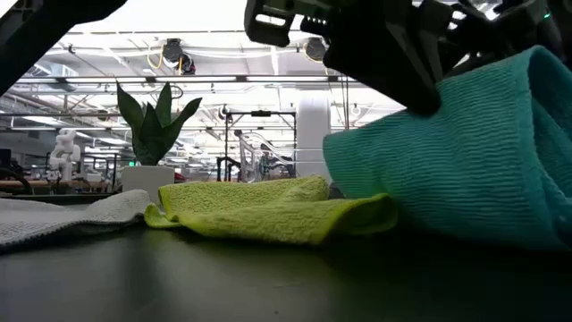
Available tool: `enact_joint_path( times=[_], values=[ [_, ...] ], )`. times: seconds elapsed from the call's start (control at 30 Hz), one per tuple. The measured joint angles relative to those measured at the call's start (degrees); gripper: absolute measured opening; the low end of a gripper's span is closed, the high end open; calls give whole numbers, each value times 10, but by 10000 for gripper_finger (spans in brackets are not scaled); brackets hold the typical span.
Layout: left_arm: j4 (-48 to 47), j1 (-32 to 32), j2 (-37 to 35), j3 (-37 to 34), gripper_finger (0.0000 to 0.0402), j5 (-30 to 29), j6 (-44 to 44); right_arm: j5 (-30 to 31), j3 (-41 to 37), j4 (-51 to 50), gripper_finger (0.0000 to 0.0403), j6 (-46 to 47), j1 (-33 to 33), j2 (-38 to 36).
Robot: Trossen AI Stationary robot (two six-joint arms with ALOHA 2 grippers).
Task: Fold microfiber towels
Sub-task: Fold the blue towel
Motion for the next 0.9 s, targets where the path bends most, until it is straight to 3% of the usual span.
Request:
enact_joint_path(
  times=[0.4,0.7,0.9],
  values=[
    [15,7,-5,-8,9,-18,37,1,-1,30,175,22,-6,28],
    [16,-6,-5,-5,65,-54,71,-9,-12,51,164,27,-21,29],
    [12,-26,-5,-5,76,-76,66,-20,-55,109,164,35,-45,31]
  ],
)
